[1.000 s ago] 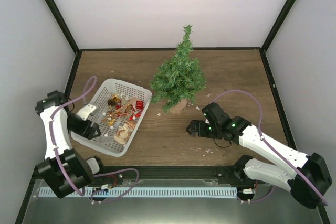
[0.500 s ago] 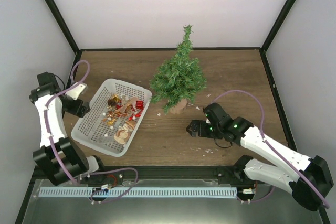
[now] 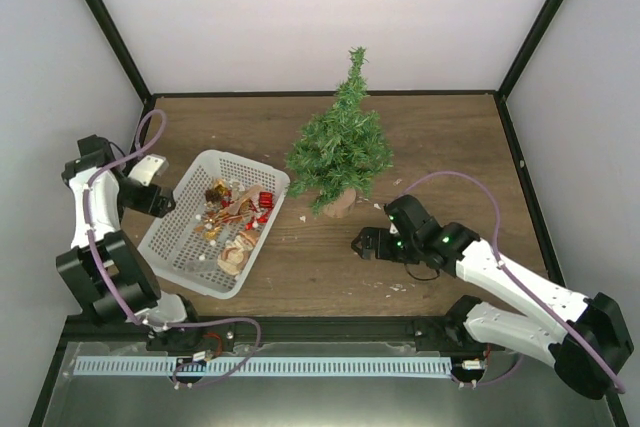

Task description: Decorate the small christmas tree

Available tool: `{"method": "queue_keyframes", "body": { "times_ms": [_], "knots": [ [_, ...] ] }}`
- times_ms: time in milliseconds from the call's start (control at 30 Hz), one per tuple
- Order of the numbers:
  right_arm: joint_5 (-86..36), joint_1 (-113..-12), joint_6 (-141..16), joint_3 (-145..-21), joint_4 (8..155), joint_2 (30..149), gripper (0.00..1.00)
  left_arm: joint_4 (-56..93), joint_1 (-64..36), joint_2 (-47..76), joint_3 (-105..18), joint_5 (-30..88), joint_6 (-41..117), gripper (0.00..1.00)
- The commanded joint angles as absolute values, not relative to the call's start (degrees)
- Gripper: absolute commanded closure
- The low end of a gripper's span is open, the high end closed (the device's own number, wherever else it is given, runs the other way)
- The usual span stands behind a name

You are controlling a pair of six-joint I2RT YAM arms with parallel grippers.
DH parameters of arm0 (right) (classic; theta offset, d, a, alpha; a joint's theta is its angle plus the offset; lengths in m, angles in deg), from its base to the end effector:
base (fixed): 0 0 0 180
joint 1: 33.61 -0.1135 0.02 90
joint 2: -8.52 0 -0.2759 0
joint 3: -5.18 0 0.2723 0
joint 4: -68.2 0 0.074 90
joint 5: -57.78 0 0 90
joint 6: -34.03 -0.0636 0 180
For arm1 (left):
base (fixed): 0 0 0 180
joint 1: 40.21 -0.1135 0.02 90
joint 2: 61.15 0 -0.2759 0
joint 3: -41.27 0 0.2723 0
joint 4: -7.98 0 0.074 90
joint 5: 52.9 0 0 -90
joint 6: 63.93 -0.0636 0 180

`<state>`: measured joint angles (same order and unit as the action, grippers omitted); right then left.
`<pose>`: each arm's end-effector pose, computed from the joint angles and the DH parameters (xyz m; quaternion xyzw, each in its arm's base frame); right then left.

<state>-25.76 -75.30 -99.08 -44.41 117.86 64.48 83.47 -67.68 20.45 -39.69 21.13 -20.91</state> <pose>0.1542 0.1469 0.1981 -0.0046 0.9550 0.2365 0.1790 0.2604 0.1157 0.2522 0.1831 0.9660 -0.0375 0.1786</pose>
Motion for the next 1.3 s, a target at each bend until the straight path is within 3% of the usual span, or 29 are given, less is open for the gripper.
{"method": "queue_keyframes", "body": {
  "times_ms": [0,267,433,533,833,1133,1267],
  "knots": [
    [-25.05,-75.0,-100.32,-43.25,116.72,63.62,0.02,85.33,-67.8,23.29,-41.77,16.59,-19.73,0.12],
    [-24.93,-75.0,-101.8,-41.16,115.98,62.0,0.02,80.57,-65.22,27.17,-39.54,20.85,-17.87,0.16],
    [-25.32,-75.0,-102.05,-40.74,116.32,61.25,0.02,82.51,-64.84,28.34,-40.61,19.44,-15.76,0.47],
    [-25.78,-75.0,-102.02,-40.44,116.19,60.83,0.02,82.39,-64.9,26.91,-38.52,19.17,-15.57,0.53],
    [-25.77,-74.99,-100.66,-40.82,115.54,62.24,0.02,82.01,-65.08,17.55,-28.51,19.21,-16.07,0.58],
    [-24.94,-75.0,-99.44,-41.59,114.1,64.84,0.02,80.84,-66.48,13.56,-24.77,20.77,-14.2,0.74],
    [-24.97,-75.0,-99.09,-41.81,113.85,65.05,0.02,80.04,-68.28,11.85,-23.9,21.42,-13.21,0.77]
  ]
}}
